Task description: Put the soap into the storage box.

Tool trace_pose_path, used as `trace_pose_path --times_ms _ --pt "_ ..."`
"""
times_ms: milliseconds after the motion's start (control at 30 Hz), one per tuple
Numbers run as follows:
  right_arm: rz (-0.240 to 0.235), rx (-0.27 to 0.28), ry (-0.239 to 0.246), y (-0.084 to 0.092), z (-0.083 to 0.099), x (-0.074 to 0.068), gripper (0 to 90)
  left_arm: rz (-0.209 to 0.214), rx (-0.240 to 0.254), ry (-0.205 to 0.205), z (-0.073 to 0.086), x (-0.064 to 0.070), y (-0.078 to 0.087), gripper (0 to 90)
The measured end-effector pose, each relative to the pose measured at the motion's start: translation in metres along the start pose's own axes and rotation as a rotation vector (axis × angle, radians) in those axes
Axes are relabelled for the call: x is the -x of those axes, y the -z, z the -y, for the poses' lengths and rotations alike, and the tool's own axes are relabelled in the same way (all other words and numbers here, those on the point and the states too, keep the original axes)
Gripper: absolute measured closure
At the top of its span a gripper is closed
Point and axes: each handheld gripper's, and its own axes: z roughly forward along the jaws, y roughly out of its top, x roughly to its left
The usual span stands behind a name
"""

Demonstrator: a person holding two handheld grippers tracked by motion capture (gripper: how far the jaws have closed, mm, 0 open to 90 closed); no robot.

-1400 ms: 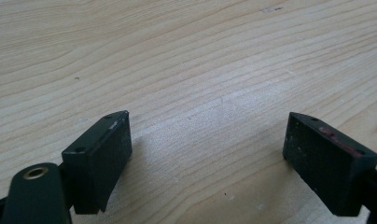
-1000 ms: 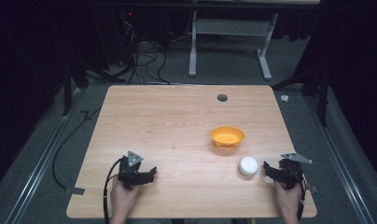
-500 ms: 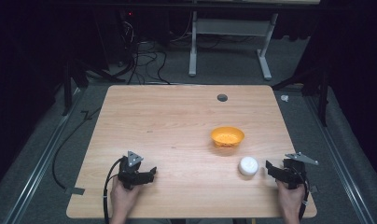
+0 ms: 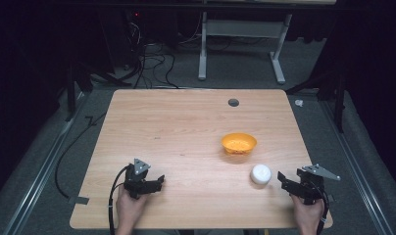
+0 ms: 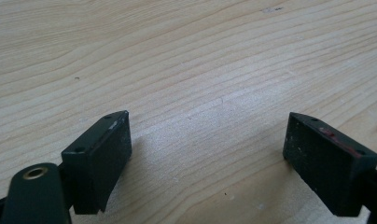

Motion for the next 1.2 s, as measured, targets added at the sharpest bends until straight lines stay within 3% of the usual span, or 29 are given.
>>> trace_pose_path --times_ms 533,900,1200 --pt "-0.083 0.024 0.079 0.013 -0.002 -0.029 17.7 0.002 -0.001 0.0 0.0 0.0 0.0 15.8" --pt "-0.123 0.004 0.126 0.002 -0.005 -0.05 14.7 0.002 -0.001 0.0 0.0 0.0 0.0 15.7" --pt "-0.122 -0.024 0.164 -0.011 -0.008 -0.062 13.8 0.002 -0.001 0.0 0.0 0.0 0.0 15.7"
